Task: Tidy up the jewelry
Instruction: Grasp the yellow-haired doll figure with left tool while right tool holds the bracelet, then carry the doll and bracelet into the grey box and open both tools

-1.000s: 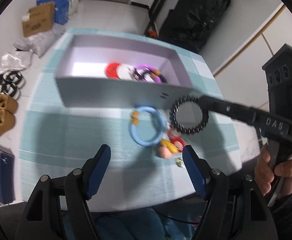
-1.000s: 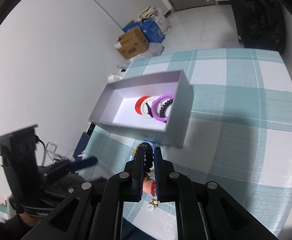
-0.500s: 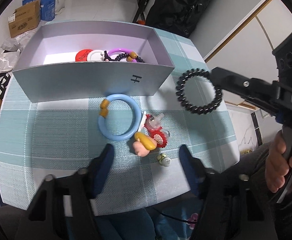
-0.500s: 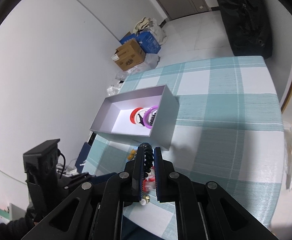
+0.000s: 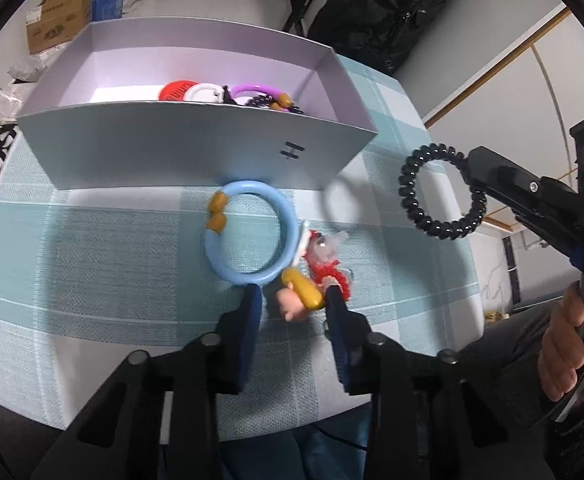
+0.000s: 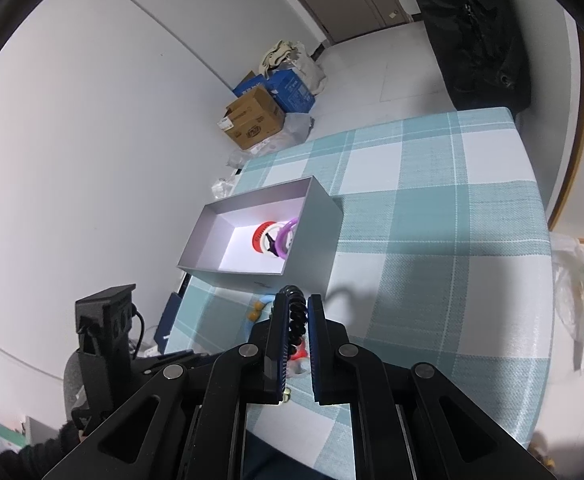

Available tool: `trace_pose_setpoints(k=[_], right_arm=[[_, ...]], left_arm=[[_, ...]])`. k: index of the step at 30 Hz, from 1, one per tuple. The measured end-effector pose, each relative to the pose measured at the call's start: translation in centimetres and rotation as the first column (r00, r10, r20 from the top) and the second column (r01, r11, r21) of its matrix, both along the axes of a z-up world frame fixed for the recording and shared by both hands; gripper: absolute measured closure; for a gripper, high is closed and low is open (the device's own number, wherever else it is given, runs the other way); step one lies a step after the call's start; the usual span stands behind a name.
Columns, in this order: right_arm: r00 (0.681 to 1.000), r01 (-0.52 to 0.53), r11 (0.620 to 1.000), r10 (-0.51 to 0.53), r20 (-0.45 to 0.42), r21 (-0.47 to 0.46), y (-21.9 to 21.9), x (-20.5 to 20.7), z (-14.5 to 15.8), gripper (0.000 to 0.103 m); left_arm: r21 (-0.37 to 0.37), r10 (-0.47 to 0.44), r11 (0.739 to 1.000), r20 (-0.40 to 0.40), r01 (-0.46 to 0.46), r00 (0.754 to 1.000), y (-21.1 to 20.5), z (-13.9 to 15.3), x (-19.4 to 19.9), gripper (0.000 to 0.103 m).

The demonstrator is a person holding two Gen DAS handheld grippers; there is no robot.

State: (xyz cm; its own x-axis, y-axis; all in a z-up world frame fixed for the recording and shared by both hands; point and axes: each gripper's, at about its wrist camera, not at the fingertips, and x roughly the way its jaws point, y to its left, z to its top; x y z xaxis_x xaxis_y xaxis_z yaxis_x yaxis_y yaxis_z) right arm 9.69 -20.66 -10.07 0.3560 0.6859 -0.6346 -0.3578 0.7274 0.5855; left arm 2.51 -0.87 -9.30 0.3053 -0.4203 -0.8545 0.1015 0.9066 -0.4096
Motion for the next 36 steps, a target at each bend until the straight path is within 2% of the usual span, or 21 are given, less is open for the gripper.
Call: trace_pose_setpoints(k=[9,15,28,36], right_arm=[[1.000,0.002,1.000,-0.002,-0.003,0.003,-0.1,-0.1,0.0,0.094],[1.000,-0.010,1.000,0.010,0.005,0.009,0.2,0.0,0.2,0.094],[1.000,-0.024,0.999,0.024,0.008,0.022,1.5,0.5,0.5,0.094],[0.998,-0.059,0.997,0.058,0.029,0.041,2.8,0.6,1.4,0.095]], left_arm=[[0.032,-0.026,0.999,0.027,0.025,0.999,-0.7,0.5,-0.3,0.084],[0.021,-0.025,1.000,0.059,0.024,0.998,0.1,1.4,-0.8,0.084],[-0.035,0.072,0.997,0.132,-0.068,0.989,2.5,4.0,-0.3,0.084],[-0.045,0.095,0.995,0.170,-0.089,0.981,2.8,5.0,0.3,0.084]])
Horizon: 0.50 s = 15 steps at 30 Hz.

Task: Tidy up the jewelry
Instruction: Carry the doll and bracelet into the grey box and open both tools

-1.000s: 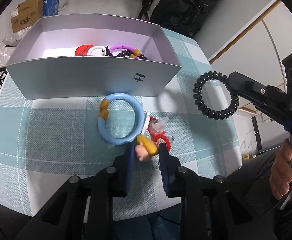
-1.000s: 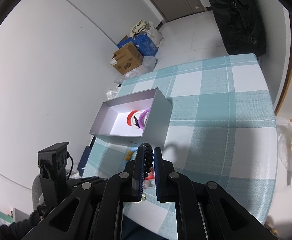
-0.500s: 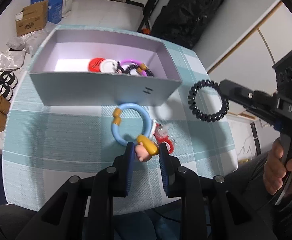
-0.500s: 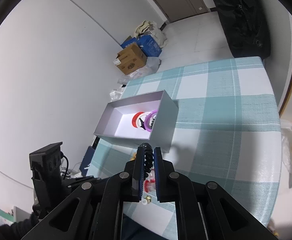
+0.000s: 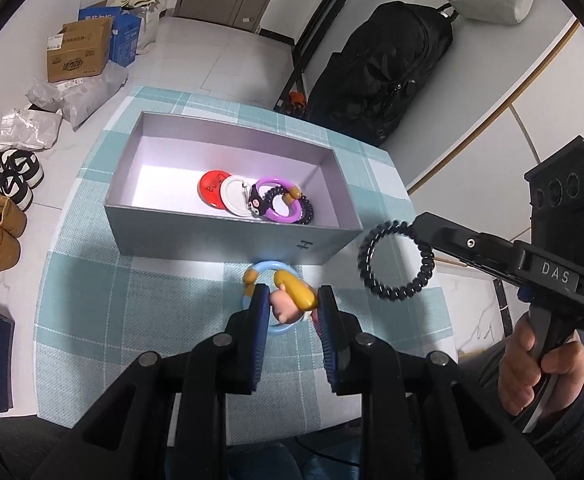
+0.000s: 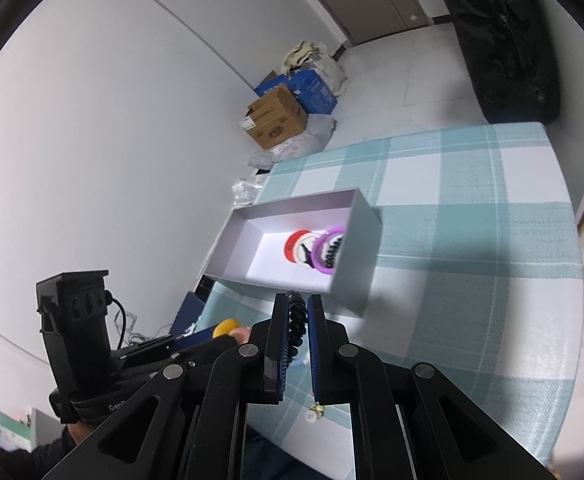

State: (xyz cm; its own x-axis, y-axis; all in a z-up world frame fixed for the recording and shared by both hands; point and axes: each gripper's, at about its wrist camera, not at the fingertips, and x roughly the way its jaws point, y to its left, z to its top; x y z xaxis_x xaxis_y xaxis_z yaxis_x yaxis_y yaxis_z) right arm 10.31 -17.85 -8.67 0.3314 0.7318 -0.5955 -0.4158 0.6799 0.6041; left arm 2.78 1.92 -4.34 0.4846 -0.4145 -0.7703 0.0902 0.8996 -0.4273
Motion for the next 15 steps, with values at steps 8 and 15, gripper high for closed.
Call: trace_pose_setpoints(k=[8,15], right_arm=[[1.000,-0.017,1.000,0.017,0.010,0.013,1.4,0.7,0.4,0.095],[1.000,-0.020,0.999,0.019,0.016,0.039,1.9,1.5,0.8,0.095]], left_arm=[[-0.028,0.029,0.999,0.015,-0.029,0.999,0.7,0.5,0.9,0.084],[-0.033,0.067,0.997,0.018,-0.066,0.998,1.7,0.9,2.6,0.084]])
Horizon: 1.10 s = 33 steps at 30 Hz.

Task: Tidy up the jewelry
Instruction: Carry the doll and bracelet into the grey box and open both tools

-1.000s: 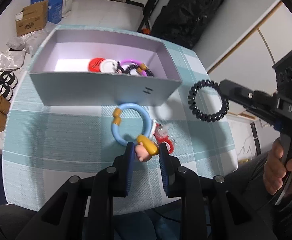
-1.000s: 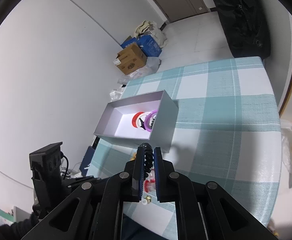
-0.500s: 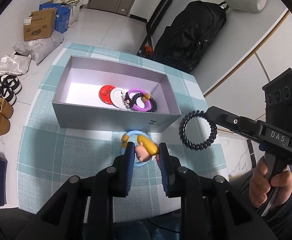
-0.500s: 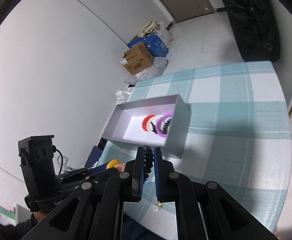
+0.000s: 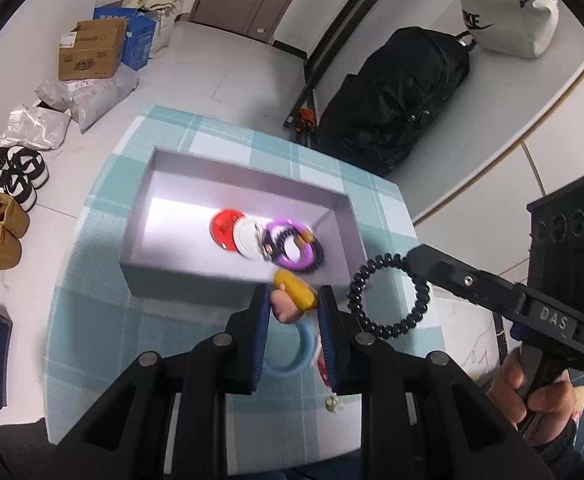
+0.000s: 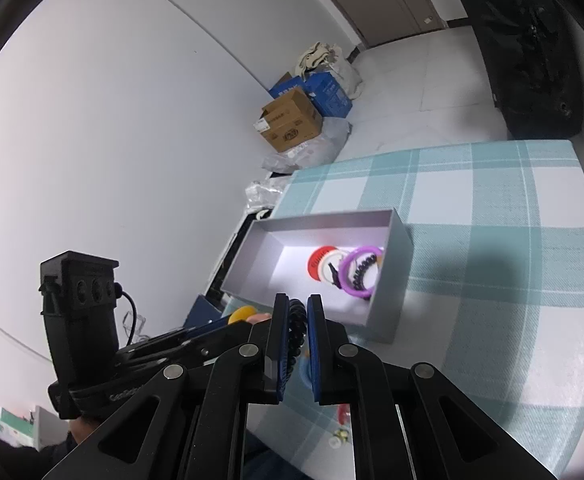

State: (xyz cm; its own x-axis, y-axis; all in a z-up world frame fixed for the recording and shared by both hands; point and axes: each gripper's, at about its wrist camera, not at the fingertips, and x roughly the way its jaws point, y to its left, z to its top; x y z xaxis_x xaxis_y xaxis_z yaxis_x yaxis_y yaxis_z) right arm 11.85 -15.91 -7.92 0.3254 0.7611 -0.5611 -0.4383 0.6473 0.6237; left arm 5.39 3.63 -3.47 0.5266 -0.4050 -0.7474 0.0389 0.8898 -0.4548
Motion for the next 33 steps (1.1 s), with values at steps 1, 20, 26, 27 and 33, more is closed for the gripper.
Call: trace_pose_setpoints(k=[1,20,26,27,33], right_arm=[[1.000,0.001,1.000,-0.001,0.001,0.005,0.1,0.1,0.1,0.095],[1.000,0.010,1.000,-0.010,0.008,0.015,2.0,5.1,0.2,0.095],[1.000,0.017,1.000,-0.017,-0.007,0.004,1.9,5.9,-0.4,0.095],[1.000,0.017,1.000,-0.017,-0.011,0.006,1.8,6.0,-0.4,0.095],[1.000,0.015,1.000,-0.015,-0.009,-0.004,1.9,6.4,-0.7,0.095]], left_arm=[[-0.004,0.004,1.000,0.002,-0.004,1.000,0.1,0.1,0.4,0.084],[-0.024,0.018,1.000,-0.066,-0.020,0.998,0.6,-0.6,5.4,0.084],[-0.007,0.017,1.000,-0.097,-0.017,0.995,0.2,-1.4,6.2,0.084],[-0.003,0.017,1.000,-0.100,-0.017,0.995,0.2,-1.4,6.4,0.084],[0.034,0.010,0.999,-0.116,-0.006,0.993,-0.1,-1.7,7.0,0.084]])
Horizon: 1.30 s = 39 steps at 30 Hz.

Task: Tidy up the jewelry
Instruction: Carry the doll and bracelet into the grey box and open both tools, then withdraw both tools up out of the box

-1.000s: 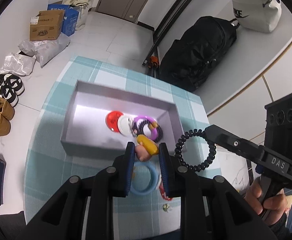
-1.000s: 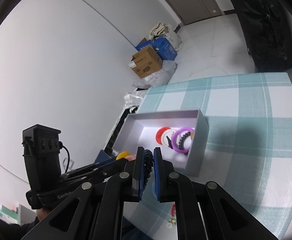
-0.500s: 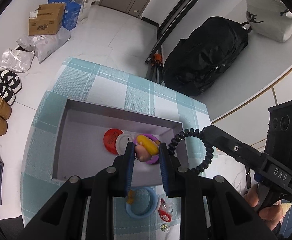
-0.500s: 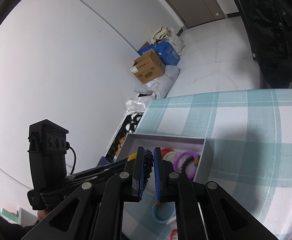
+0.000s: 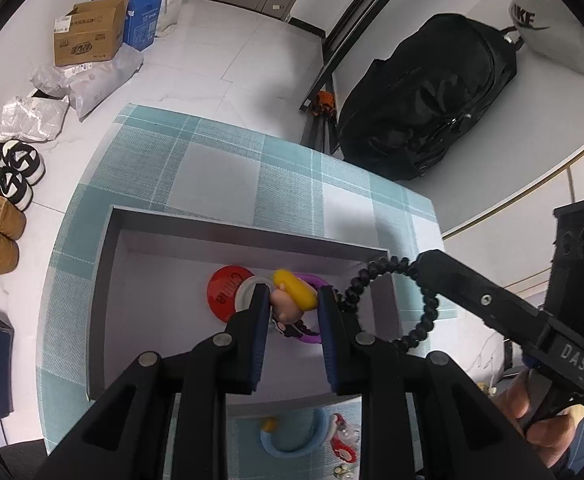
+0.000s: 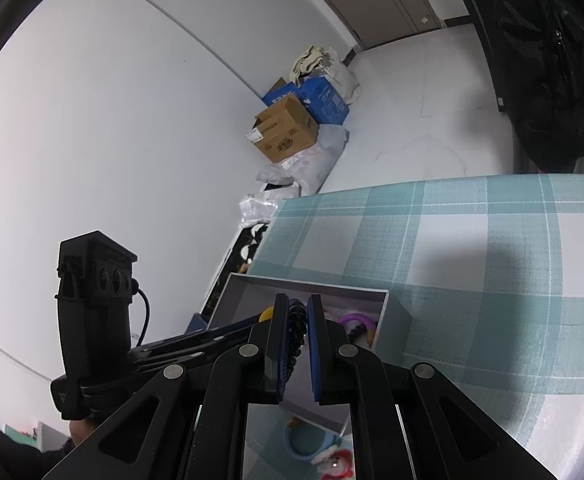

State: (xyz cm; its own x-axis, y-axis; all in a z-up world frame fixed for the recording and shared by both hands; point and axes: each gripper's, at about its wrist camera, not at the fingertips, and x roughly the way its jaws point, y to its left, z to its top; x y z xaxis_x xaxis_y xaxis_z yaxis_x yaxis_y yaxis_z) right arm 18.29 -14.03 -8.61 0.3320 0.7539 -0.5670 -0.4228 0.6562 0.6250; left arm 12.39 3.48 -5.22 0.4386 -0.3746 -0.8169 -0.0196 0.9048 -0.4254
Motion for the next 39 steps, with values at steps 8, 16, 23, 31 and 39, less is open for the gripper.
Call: trace_pose_setpoints(k=[8,16,23,31,39], right_arm=[[1.000,0.002,1.000,-0.002,-0.014,-0.005,-0.1,0.1,-0.4,0.095],[0.999,-0.011,1.000,0.011,0.042,-0.011,0.0,-0.5,0.4,0.087],[0.997,0.015,1.000,-0.015,0.079,-0.001,-0.9,-1.0,1.1,0.049],[0.989,0.011,0.999,-0.003,0.149,-0.051,-0.5,-2.4,1.6,0.024],[0.980,0.032,0.997,-0.019,0.197,-0.063,-1.2,-3.9,1.9,0.016]], left_arm=[[0.007,0.018,1.000,-0.014,-0.018,1.000,0.2,-0.2,0.4,0.084],[0.019,0.010,1.000,-0.011,-0.010,1.000,-0.2,0.3,0.2,0.058],[0.038,0.030,0.999,0.026,-0.031,0.999,0.3,1.1,-0.6,0.047],[0.097,0.004,0.995,0.067,-0.011,0.998,-0.1,1.7,-1.9,0.046],[0.097,0.015,0.995,0.115,-0.026,0.993,0.0,2.2,-3.2,0.046]])
